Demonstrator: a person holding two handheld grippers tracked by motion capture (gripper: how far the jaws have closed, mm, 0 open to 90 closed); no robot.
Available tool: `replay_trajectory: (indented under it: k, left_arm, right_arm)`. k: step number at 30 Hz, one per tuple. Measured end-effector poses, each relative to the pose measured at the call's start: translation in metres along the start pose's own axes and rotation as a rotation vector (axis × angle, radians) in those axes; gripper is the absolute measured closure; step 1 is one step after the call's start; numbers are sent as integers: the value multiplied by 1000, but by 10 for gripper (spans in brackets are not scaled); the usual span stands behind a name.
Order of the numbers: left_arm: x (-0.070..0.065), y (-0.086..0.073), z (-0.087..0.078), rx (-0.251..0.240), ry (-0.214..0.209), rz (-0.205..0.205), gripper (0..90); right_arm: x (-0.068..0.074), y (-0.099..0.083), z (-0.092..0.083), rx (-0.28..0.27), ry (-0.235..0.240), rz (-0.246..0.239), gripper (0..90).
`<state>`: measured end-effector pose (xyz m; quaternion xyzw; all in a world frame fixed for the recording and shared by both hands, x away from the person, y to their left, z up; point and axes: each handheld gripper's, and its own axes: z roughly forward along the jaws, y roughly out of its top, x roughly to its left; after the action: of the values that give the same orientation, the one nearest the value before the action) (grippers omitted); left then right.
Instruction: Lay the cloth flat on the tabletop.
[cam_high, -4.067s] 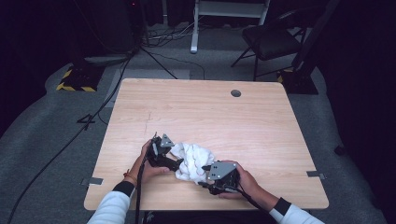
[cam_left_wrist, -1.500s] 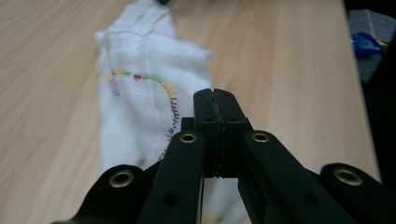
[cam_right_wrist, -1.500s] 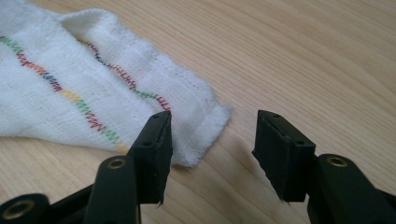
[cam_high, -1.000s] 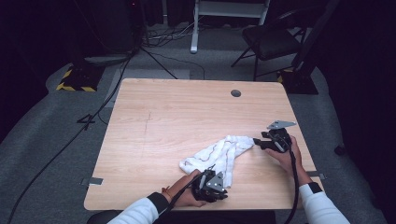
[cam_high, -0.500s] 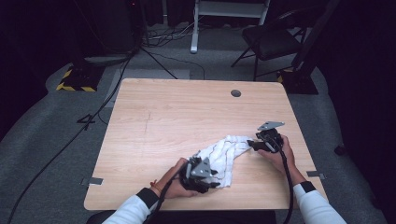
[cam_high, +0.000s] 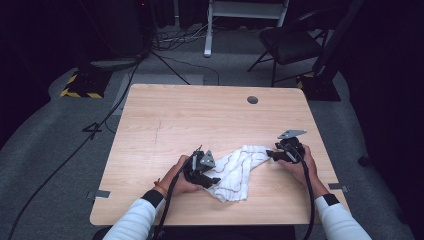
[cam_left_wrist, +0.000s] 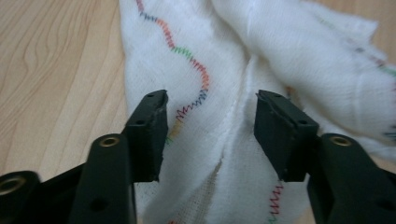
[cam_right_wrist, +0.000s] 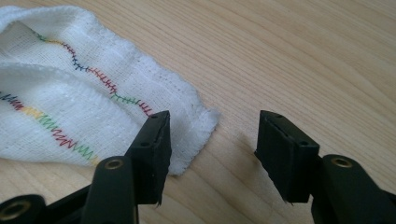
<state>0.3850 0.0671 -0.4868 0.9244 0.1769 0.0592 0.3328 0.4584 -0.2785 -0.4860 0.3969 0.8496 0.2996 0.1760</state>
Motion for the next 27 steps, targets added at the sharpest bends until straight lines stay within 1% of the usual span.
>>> replay_trajectory:
  k: [1,4,5,6,7,9,11,12,13,14,15,16,17,18,19,20,21,22,23,25,26,27]
  left_arm:
    - [1,0,-1,-2,-5,-2,499]
    - [3,-1,-5,-13,-13,-3,665]
    - [4,-2,-6,-21,-13,5,730]
    - [4,-2,-7,-23,5,7,786]
    - [5,-3,-8,-19,12,5,836]
    - [8,-4,-10,-30,1,-9,888]
    - [8,-4,-8,-18,5,-3,892]
    - [7,-3,-7,-24,7,-4,892]
    - [6,-2,-7,-26,9,-5,890]
    - [6,0,-6,-44,9,-13,857]
    - [6,3,-4,-54,1,-28,799]
    - [4,7,-1,-54,-11,-43,707]
    - [2,12,3,-45,-13,-46,630]
    - [-1,15,6,-36,-5,-26,624]
    - [-3,19,10,-23,-8,-2,615]
    - [-5,21,13,-18,-4,2,596]
    - [-5,23,16,-18,-6,-7,563]
    - [-4,24,18,-21,-12,-15,547]
    - [-4,25,20,-23,-13,-23,536]
    - [-2,27,23,-17,-19,-46,499]
    - [-3,28,24,-17,-19,-53,481]
    - [-4,28,25,-15,-19,-55,471]
  right_arm:
    - [0,0,0,1,1,0,476]
    - [0,-1,-1,6,15,-3,522]
    - [0,-1,-2,9,18,-4,541]
    - [0,-1,-2,9,27,-4,569]
    - [0,-1,-2,8,37,-2,592]
    - [0,-1,-2,6,52,-2,648]
    - [1,-1,-2,6,66,-10,701]
    - [2,-1,-2,4,67,-13,726]
    - [3,-1,-2,2,63,-15,757]
    - [3,-1,-2,0,51,-26,789]
    - [5,0,-2,-2,31,-42,831]
    - [6,0,-3,-7,4,-61,874]
    - [7,0,-3,-12,-20,-72,898]
    - [7,1,-5,-25,-26,-67,899]
    - [5,1,-6,-41,-29,-62,899]
    - [4,1,-8,-51,-36,-55,897]
    - [3,1,-9,-59,-37,-47,867]
    - [2,1,-9,-68,-33,-32,785]
    - [0,1,-9,-76,-39,-17,733]
    - [-1,2,-7,-84,-33,3,643]
    - [-1,3,-4,-84,-20,7,596]
    - [-1,3,-1,-74,-11,8,576]
